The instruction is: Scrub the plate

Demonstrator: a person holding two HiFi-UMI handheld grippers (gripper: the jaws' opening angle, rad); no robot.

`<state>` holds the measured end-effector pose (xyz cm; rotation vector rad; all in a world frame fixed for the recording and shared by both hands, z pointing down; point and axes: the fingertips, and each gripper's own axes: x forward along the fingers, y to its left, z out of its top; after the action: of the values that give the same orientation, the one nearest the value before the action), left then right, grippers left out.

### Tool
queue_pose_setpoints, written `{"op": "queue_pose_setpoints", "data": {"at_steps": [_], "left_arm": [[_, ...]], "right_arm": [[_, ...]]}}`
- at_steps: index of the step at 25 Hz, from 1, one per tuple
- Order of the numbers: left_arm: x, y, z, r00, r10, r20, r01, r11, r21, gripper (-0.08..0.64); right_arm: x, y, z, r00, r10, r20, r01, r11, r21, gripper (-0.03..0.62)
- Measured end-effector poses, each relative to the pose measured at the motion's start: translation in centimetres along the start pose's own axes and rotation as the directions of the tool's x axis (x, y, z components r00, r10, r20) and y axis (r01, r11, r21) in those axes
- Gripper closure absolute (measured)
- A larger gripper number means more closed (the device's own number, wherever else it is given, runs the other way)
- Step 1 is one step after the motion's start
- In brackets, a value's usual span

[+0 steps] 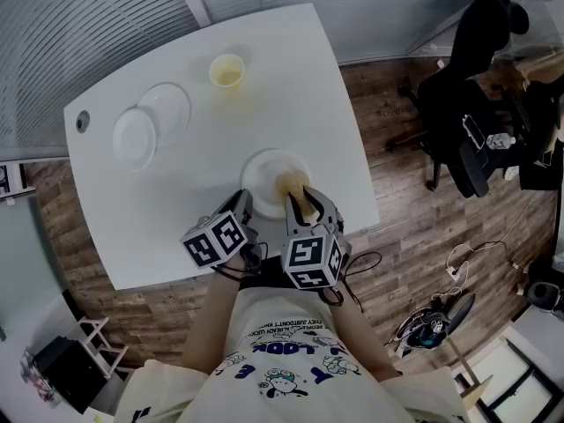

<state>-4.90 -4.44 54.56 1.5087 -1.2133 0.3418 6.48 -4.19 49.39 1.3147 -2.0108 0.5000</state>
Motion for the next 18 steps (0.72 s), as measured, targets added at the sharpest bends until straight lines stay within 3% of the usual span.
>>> {"op": "queue_pose_setpoints", "data": {"at_steps": [7,11,16,18], "left_arm": [[0.1,0.0,0.0,1.000,0.011,0.000,-0.011,1.000,-0.016,0.500],[0.1,-0.2,0.1,1.000,-0.016,0.003,0.016,0.997,-0.078,0.500],[-0.2,-0.9,1.0,0.998,-0.057,0.024,0.058,0.996,-0.067,0.500],[-0.3,-1.0,1.4,0.997,-0.067,0.034,0.069,0.995,-0.077,0.469]], "right_arm": [[-0.6,-1.0,0.8,0.998,-0.009,0.060,0.004,0.997,0.082,0.489],[-1.2,-2.4,1.2,0.996,-0.033,0.087,0.022,0.991,0.131,0.489],[-1.4,-4.0,1.0,0.994,-0.056,0.095,0.041,0.987,0.152,0.489],[-1.5,-4.6,0.9,0.993,-0.072,0.093,0.056,0.984,0.166,0.489]]}}
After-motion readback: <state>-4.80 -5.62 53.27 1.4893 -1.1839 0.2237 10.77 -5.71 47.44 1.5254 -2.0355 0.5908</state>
